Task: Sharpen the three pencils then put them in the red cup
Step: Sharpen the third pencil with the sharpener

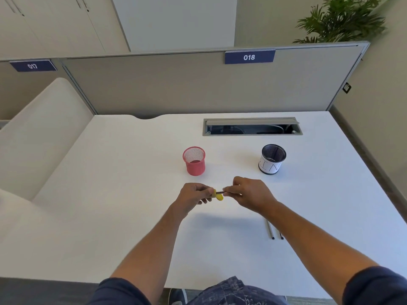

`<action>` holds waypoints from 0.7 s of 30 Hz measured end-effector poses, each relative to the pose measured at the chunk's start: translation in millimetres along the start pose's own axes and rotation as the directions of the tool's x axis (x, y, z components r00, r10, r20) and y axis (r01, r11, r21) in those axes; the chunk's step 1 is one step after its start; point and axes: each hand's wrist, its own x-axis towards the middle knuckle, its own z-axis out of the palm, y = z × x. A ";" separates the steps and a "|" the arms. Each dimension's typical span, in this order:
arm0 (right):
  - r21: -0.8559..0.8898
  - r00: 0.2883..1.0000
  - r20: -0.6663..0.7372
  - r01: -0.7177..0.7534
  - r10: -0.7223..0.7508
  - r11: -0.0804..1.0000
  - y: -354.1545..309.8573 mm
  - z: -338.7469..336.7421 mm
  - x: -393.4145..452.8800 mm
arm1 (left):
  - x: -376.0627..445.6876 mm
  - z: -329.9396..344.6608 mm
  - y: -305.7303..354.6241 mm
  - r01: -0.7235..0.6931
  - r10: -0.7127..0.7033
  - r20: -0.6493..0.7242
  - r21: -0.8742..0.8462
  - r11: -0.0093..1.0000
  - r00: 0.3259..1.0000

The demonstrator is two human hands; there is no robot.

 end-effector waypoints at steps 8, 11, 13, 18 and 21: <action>-0.049 0.960 -0.218 0.169 -0.176 0.984 8.0 8.7 -5.0 | 5.5 -2.4 2.4 0.027 -0.024 0.033 -0.087 0.996 0.999; 0.002 0.973 -0.216 0.087 -0.084 0.996 10.3 6.8 -3.8 | 5.2 -0.1 5.4 -0.012 0.014 0.033 -0.055 0.998 0.999; 0.064 0.986 -0.150 -0.062 0.071 0.996 4.4 1.8 -2.6 | 5.3 0.6 6.8 -0.052 0.053 0.026 -0.056 0.997 0.998; 0.454 0.784 0.448 -0.613 0.429 0.647 -1.7 -13.8 11.0 | 6.4 0.2 7.4 -0.102 0.102 0.013 0.031 0.994 0.995; 0.508 0.641 0.700 -0.757 0.315 0.411 6.3 -23.5 10.1 | 5.8 2.7 7.8 -0.120 0.118 0.031 0.102 0.987 0.993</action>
